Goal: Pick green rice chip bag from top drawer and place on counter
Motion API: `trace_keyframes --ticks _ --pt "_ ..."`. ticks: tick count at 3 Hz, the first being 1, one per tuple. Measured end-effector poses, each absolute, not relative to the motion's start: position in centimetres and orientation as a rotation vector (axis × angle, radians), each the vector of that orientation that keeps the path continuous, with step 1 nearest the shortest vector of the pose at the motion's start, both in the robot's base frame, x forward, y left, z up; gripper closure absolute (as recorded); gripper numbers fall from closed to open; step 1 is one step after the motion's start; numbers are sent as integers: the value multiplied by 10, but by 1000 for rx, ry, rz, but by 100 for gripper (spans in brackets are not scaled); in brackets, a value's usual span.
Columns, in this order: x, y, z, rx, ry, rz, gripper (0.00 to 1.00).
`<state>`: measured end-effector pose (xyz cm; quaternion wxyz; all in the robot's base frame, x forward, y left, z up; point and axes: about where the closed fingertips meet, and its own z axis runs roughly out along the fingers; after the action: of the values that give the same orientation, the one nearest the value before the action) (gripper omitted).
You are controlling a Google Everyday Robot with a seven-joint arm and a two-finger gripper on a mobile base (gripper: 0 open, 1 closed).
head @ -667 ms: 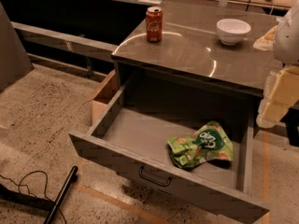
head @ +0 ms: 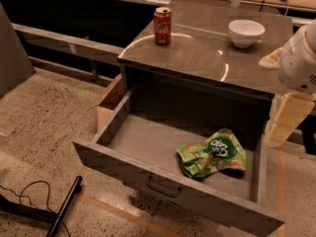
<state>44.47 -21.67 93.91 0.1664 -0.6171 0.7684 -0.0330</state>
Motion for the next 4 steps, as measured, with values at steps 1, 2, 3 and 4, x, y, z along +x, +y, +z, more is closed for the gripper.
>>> trace_keyframes --ticks 1,2,3,4 --pt "458 -213 887 -1835 2092 -32 0" --pt "469 -204 840 -1933 1972 18 0" --pt "481 -195 775 -2008 1890 73 0" --pt "488 -190 729 -2029 1879 98 0"
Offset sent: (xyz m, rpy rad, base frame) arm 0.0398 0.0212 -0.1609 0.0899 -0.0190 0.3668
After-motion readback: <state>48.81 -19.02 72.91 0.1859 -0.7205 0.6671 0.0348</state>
